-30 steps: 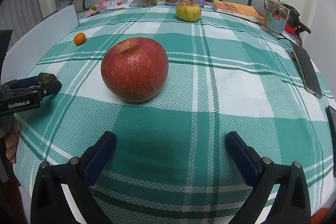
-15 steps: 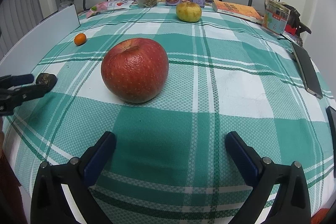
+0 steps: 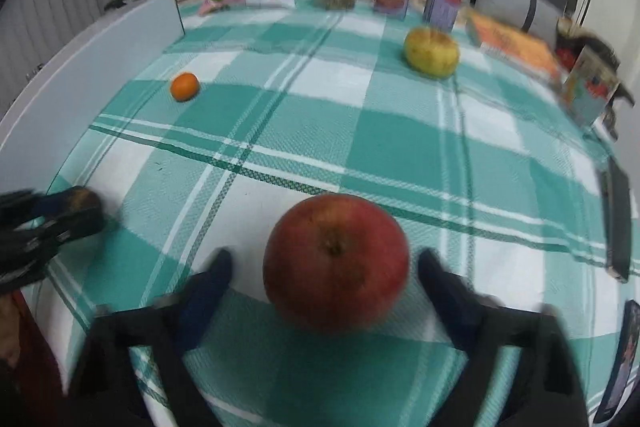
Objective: Organize fruits
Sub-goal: 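Carry the mangosteen and red apple over the white box and open both tools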
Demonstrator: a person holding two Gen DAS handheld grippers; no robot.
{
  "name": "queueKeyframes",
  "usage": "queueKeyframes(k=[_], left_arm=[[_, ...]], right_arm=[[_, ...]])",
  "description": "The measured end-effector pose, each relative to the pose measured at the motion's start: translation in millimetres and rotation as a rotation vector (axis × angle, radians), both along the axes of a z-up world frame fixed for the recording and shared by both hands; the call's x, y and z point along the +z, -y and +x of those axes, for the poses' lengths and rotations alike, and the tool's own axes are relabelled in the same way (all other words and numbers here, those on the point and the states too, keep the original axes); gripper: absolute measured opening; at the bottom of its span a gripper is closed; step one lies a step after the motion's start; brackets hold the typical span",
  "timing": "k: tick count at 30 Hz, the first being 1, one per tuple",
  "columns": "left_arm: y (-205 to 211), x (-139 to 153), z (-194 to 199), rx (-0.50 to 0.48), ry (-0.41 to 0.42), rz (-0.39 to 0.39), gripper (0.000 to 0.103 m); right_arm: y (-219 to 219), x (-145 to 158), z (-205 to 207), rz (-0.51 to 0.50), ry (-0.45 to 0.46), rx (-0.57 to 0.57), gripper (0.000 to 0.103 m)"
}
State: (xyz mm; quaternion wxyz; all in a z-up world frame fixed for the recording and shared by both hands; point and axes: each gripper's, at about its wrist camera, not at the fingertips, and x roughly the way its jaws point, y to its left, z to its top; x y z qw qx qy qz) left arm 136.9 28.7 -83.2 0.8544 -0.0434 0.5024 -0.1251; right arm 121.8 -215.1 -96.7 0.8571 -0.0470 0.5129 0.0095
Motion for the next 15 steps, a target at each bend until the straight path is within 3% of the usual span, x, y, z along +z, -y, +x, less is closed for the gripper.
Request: queueKeyframes(k=[5, 9, 15], left_arm=[[-16.4, 38.0, -27.5, -0.008, 0.019, -0.060, 0.042], [-47.0, 79.5, -47.6, 0.014, 0.040, -0.140, 0.041], [-145.3, 155.8, -53.0, 0.170, 0.127, -0.217, 0.041]], right_arm=[[13.2, 14.3, -13.6, 0.133, -0.003, -0.030, 0.067], [5.1, 42.9, -25.1, 0.265, 0.017, -0.002, 0.067], [-67.4, 97.7, -12.6, 0.346, 0.066, 0.157, 0.067]])
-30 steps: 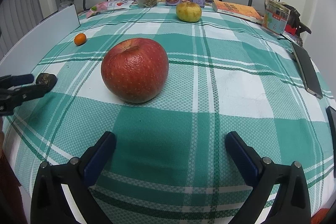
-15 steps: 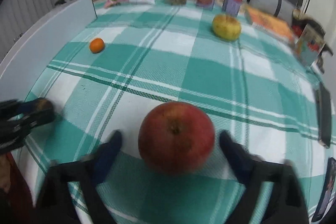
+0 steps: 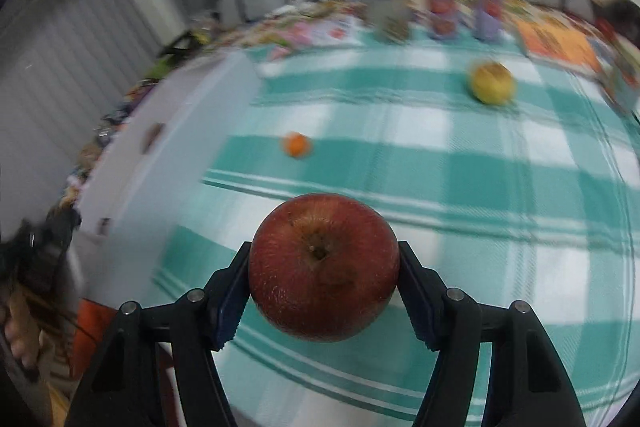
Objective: Organize fruits
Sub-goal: 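Carry the mangosteen and red apple over the white box and open both tools, then withdraw both empty tools from the box back over the cloth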
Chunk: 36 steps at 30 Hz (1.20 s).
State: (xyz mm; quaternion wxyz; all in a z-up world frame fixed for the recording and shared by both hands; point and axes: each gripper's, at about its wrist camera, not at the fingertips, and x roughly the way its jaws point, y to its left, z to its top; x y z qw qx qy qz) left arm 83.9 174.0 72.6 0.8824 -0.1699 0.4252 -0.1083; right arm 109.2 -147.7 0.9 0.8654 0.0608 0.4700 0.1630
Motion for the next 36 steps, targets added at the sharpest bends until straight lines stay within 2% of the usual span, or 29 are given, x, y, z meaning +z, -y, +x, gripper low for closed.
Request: queueKeyframes(k=[1, 4, 8, 12, 16, 19, 20, 22, 24, 27, 28, 30, 32, 33, 36], left_arm=[[-13.4, 5.2, 1.6, 0.025, 0.008, -0.002, 0.042], [-65.7, 6.4, 24.3, 0.134, -0.005, 0.075, 0.042], [-118.1, -40.7, 63.4, 0.261, -0.141, 0.112, 0.042], [-148.9, -92.8, 84.8, 0.345, -0.281, 0.130, 0.042], [-168.4, -116.4, 83.3, 0.396, -0.350, 0.112, 0.042], [-175.6, -126.9, 77.9, 0.421, -0.386, 0.112, 0.042], [-176.5, -129.0, 75.7, 0.426, -0.391, 0.116, 0.043], [-176.2, -129.9, 70.8, 0.433, -0.391, 0.126, 0.052], [-175.2, -130.4, 66.5, 0.449, -0.385, 0.140, 0.070], [-174.9, -119.3, 56.8, 0.485, -0.336, 0.156, 0.074], [-172.2, -110.6, 51.8, 0.496, -0.301, 0.161, 0.074], [-161.5, -92.6, 46.8, 0.502, -0.232, 0.182, 0.079], [-139.5, -71.9, 36.8, 0.489, -0.147, 0.200, 0.081], [-124.3, -62.7, 32.6, 0.468, -0.106, 0.200, 0.082], [-81.0, -46.6, 24.3, 0.384, -0.026, 0.179, 0.084]], right_arm=[[-16.5, 7.2, 3.7, 0.012, 0.008, 0.029, 0.067], [-85.2, 27.6, 20.0, 0.062, 0.021, 0.151, 0.067], [-179.5, 34.7, 48.4, 0.033, 0.043, 0.286, 0.068], [-258.5, 13.8, 79.4, -0.027, 0.024, 0.374, 0.068], [-311.9, -25.6, 103.2, -0.141, -0.017, 0.419, 0.068], [-327.0, -51.6, 113.1, -0.196, -0.061, 0.423, 0.068], [-324.3, -58.7, 116.5, -0.210, -0.072, 0.422, 0.068], [-325.3, -66.9, 119.0, -0.228, -0.086, 0.425, 0.069], [-322.9, -65.0, 118.7, -0.221, -0.068, 0.429, 0.070], [-309.4, -44.1, 114.7, -0.184, -0.012, 0.413, 0.089], [-303.3, -35.9, 111.7, -0.173, 0.012, 0.406, 0.092], [-277.9, -15.0, 102.5, -0.148, 0.073, 0.370, 0.093], [-241.8, 3.3, 89.0, -0.126, 0.127, 0.319, 0.099], [-223.1, 8.1, 81.7, -0.123, 0.148, 0.295, 0.103], [-143.5, 8.4, 47.7, -0.150, 0.204, 0.203, 0.103]])
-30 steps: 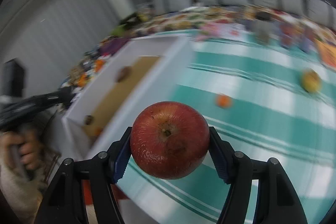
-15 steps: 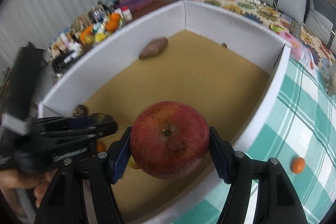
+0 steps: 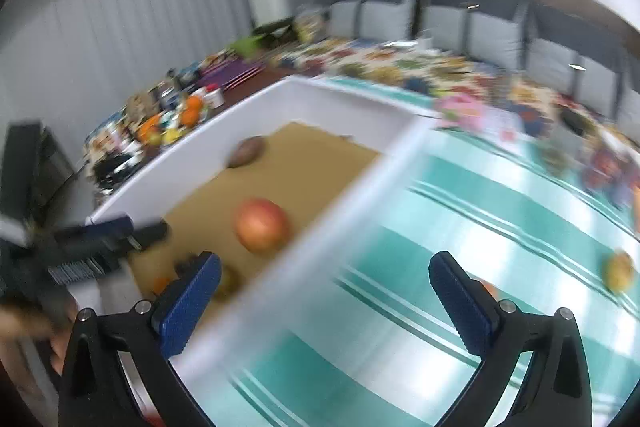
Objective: Organize fruits
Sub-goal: 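Withdraw both empty tools from the box back over the cloth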
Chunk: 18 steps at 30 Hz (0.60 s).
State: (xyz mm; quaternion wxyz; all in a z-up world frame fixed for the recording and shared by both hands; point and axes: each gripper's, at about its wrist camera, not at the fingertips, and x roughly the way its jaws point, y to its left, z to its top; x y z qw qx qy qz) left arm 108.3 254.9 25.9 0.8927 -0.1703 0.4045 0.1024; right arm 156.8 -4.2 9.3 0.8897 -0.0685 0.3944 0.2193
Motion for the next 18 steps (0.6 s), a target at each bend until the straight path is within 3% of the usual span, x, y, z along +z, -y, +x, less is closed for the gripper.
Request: queueKeyframes(k=[2, 5, 10, 14, 18], left_arm=[[40.2, 5.4, -7.0, -0.082, 0.042, -0.001, 0.088], [100.8, -2.6, -10.7, -0.215, 0.054, 0.008, 0.089], [199.5, -53.0, 8.0, -0.439, -0.003, 0.006, 0.089], [260.7, -97.4, 29.3, -0.535, -0.047, 0.017, 0.088], [297.6, -121.6, 45.8, -0.550, -0.042, 0.083, 0.088]], right_arm=[[65.8, -19.1, -27.2, -0.058, 0.004, -0.117, 0.103], [154.5, -61.9, -56.6, -0.117, -0.080, -0.288, 0.103], [261.3, -101.2, -92.8, -0.146, -0.104, -0.576, 0.103], [292.8, -110.4, -97.2, -0.128, -0.101, -0.635, 0.103], [296.1, -115.0, -86.2, -0.171, -0.081, -0.632, 0.103]])
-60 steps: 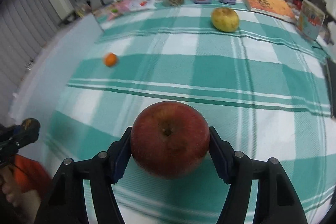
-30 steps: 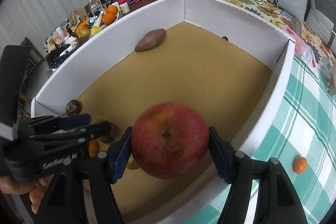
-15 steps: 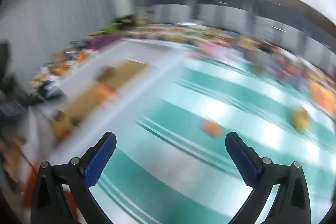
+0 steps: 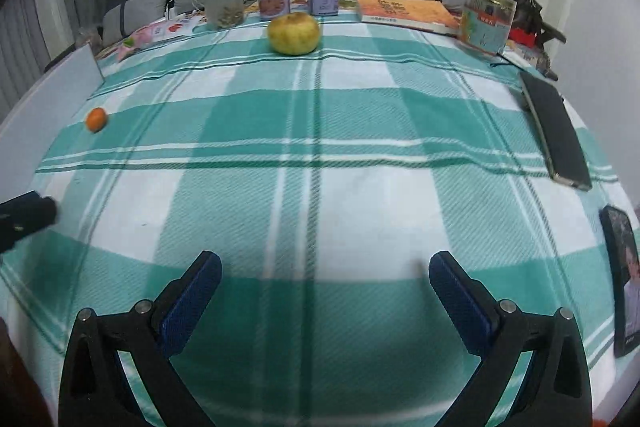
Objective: Organize fruits
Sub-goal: 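Withdraw both empty tools from the box back over the cloth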
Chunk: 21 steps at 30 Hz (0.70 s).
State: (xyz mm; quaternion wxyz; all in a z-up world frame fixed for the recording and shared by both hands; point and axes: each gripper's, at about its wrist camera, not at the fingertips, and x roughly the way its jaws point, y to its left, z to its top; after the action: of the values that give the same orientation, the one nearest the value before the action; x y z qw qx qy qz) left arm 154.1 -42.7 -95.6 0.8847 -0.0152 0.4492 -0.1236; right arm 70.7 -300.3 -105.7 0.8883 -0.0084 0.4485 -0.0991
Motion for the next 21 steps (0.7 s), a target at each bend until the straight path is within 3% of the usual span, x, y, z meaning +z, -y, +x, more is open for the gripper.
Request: queueKeyframes(k=[7, 11, 21], left_arm=[[19.3, -21.8, 2.4, -0.023, 0.028, 0.094, 0.089], [21.9, -24.4, 3.9, -0.041, 0.021, 0.101, 0.095], [26.4, -26.6, 5.2, -0.047, 0.019, 0.123, 0.097]], right_arm=[[0.1, -11.2, 4.2, -0.009, -0.023, 0.035, 0.103], [3.7, -12.6, 5.6, 0.018, -0.029, 0.026, 0.103], [3.1, -12.8, 6.0, 0.019, -0.029, 0.026, 0.103]])
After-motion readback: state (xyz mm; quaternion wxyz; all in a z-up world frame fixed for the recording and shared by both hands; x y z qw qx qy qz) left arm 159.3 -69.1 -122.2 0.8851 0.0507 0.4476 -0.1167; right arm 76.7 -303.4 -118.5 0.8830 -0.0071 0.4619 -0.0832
